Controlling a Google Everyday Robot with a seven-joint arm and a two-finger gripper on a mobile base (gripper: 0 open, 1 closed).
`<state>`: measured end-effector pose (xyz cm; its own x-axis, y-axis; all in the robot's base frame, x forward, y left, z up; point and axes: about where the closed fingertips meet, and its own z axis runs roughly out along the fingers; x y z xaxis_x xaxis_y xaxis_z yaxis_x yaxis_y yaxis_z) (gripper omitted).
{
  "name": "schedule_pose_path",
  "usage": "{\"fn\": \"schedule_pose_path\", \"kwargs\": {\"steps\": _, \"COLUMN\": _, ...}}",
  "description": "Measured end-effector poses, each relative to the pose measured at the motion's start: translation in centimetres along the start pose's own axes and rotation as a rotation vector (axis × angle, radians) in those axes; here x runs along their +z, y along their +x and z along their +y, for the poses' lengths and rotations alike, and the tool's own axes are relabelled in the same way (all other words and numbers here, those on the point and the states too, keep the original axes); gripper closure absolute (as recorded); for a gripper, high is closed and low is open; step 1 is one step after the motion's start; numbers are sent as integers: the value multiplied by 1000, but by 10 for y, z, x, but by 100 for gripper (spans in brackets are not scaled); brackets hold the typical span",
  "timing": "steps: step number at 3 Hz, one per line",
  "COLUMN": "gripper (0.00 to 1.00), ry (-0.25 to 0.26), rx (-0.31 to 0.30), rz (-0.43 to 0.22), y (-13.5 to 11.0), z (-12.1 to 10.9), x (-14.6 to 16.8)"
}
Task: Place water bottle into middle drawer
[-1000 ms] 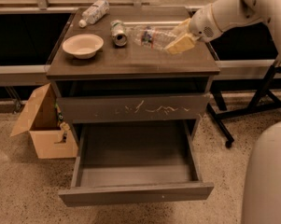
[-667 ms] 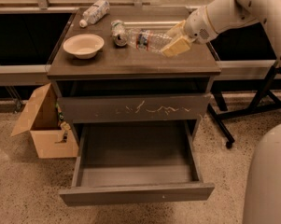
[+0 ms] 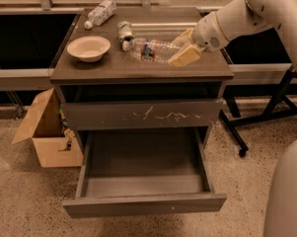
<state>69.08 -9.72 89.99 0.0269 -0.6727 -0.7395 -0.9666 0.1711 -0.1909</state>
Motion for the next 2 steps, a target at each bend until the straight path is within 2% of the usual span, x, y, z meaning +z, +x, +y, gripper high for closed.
{"fn": "schedule_pose_path", "kwargs": {"steps": 1, "gripper": 100, "ry": -46, "rx": -110, "rz": 11, "y": -12, "z": 56, "x": -2}}
{"fn": "schedule_pose_path", "kwargs": {"steps": 2, "gripper": 100, "ry": -74, "rx": -134, "rz": 33, "y": -2, "z": 106, "x": 9}}
